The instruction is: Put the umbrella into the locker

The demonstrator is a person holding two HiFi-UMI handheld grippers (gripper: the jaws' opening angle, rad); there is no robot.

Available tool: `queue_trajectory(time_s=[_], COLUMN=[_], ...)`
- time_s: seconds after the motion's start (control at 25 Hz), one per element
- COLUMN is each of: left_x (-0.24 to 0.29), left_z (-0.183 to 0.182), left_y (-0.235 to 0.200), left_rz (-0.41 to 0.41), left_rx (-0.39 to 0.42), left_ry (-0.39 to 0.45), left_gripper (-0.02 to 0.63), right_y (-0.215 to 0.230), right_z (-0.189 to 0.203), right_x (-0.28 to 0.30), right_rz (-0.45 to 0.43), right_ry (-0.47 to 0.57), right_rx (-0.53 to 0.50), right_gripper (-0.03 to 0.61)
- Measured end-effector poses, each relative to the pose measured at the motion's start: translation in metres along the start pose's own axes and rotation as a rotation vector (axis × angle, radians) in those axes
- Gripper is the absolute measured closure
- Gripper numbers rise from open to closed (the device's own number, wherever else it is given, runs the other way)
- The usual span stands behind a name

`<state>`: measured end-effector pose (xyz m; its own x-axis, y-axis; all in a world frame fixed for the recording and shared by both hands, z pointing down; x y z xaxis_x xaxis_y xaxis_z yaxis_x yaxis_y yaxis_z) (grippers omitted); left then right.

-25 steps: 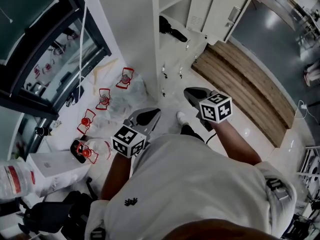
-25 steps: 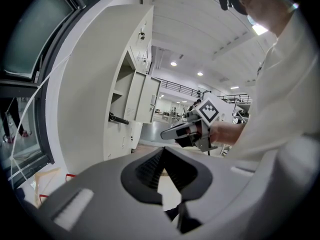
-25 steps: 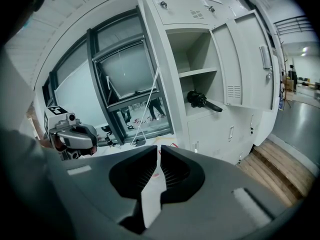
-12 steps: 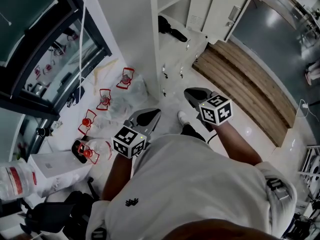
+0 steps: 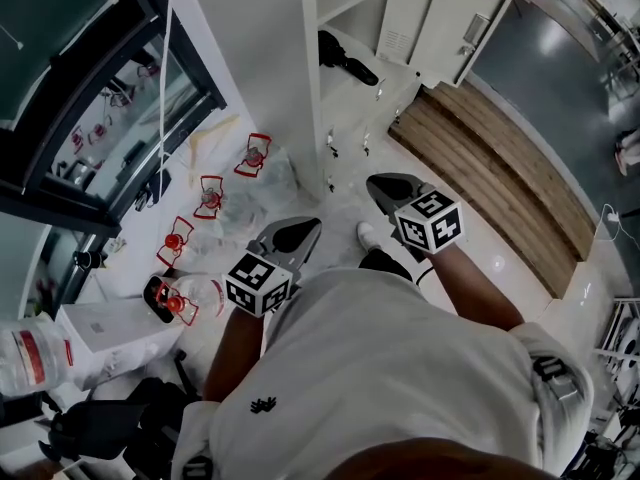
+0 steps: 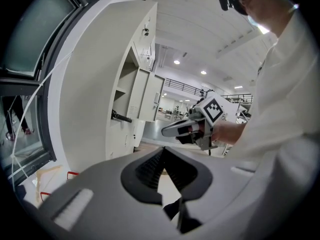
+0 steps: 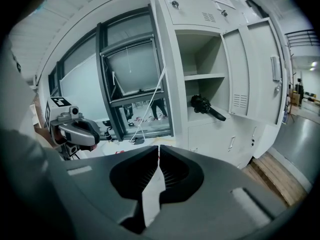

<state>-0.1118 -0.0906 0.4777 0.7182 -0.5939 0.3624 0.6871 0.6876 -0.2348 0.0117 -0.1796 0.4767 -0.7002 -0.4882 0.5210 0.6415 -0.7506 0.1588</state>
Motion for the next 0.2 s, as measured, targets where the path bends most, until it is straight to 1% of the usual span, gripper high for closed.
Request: queue_trajectory(time_s=[0.2], left_x=[0.0097], left_z=[-0.0084], left_y=[-0.0019], left_rz=[-0.002], left_rx=[0.002], left_ry=[0.008], left_gripper=[0.56], right_y=[0.0115], right_z=[-0.0049], right_x=[0.0021], right_rz=[-0.009], right_ry=[-0.001], right_rx=[-0.01], right_gripper=[0.566])
Point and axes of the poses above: the fingertips, and each gripper's own axes: x forward along the fingers, y to its right, z out of its underside, the point moved 2 cm from there along -x, backward along the fingers, and after that the axes turned 3 degrees about -y, right-handed, at the moved point
